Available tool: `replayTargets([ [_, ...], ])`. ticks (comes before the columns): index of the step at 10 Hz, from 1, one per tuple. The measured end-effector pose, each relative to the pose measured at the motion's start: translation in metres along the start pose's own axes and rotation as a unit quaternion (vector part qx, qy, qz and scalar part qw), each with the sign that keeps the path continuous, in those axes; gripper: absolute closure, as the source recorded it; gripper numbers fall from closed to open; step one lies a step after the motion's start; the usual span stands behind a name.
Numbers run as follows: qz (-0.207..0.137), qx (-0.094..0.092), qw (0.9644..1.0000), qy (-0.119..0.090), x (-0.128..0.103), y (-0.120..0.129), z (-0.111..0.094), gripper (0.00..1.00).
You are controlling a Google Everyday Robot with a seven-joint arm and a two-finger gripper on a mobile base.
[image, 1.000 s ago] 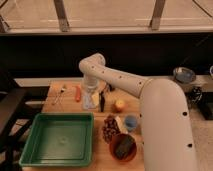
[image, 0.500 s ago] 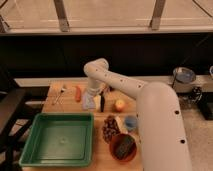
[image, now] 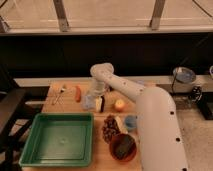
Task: Place towel in plastic cup
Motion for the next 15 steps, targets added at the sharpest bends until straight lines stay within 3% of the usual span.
replayTargets([
  [2, 0.002, -0.003, 0.9999, -0.013, -0.001, 0.001, 0.009, 0.22],
  [3, 0.001, -0.003, 0.9998, -0.02, -0.002, 0.003, 0.013, 0.29],
  [7, -0.015, 0.001, 0.9996, -0.023, -0.013, 0.002, 0.009, 0.71],
  [10, -0.022, 0.014, 0.9997, 0.001, -0.019, 0.005, -0.028, 0.98],
  [13, -0.029, 0.026, 0.999, 0.023, -0.029, 0.007, -0.068, 1.0],
  [15, -0.025, 0.034, 0.9987, 0.027, -0.028, 0.02, -0.11, 1.0],
])
